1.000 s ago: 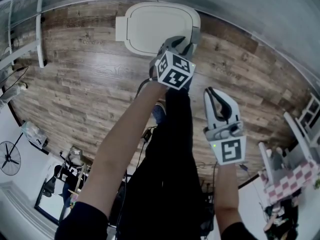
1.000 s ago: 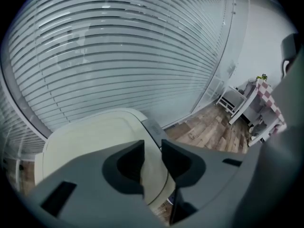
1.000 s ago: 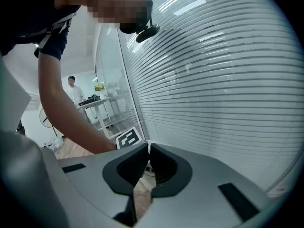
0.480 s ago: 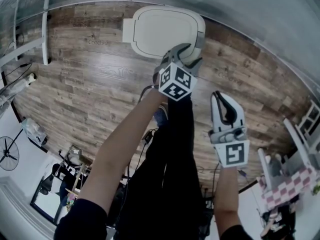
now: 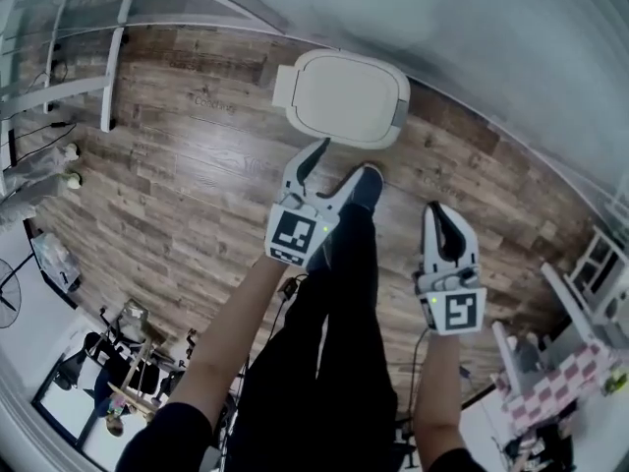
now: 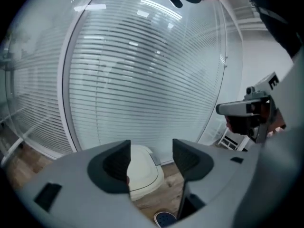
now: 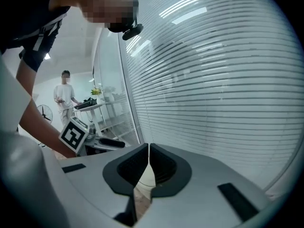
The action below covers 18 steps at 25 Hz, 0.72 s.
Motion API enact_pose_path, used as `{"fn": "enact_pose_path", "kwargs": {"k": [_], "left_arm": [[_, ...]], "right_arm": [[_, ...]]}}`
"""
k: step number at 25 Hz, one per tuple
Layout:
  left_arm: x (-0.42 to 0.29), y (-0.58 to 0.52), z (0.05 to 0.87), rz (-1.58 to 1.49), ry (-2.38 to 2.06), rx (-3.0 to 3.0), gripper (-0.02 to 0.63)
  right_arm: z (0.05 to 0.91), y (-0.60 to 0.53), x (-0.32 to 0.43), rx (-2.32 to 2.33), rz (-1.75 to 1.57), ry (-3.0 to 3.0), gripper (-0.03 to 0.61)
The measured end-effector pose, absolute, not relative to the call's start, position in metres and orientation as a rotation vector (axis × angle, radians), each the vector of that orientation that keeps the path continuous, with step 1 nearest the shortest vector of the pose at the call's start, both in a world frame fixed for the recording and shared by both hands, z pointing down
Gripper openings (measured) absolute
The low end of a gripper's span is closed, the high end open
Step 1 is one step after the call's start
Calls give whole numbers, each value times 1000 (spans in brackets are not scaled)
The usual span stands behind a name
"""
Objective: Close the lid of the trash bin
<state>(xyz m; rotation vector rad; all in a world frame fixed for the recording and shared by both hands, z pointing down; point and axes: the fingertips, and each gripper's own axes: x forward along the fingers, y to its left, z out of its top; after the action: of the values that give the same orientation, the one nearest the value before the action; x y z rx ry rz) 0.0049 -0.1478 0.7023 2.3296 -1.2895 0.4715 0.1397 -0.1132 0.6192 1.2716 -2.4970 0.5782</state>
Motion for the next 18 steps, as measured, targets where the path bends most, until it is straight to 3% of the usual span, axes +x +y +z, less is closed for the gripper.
{"fn": "enact_pose_path", "kwargs": {"k": [18], "left_arm": [[-87, -47, 486, 168, -1530, 2281, 258]], "right_arm": [[492, -56, 108, 1334, 433, -2491, 8]]}}
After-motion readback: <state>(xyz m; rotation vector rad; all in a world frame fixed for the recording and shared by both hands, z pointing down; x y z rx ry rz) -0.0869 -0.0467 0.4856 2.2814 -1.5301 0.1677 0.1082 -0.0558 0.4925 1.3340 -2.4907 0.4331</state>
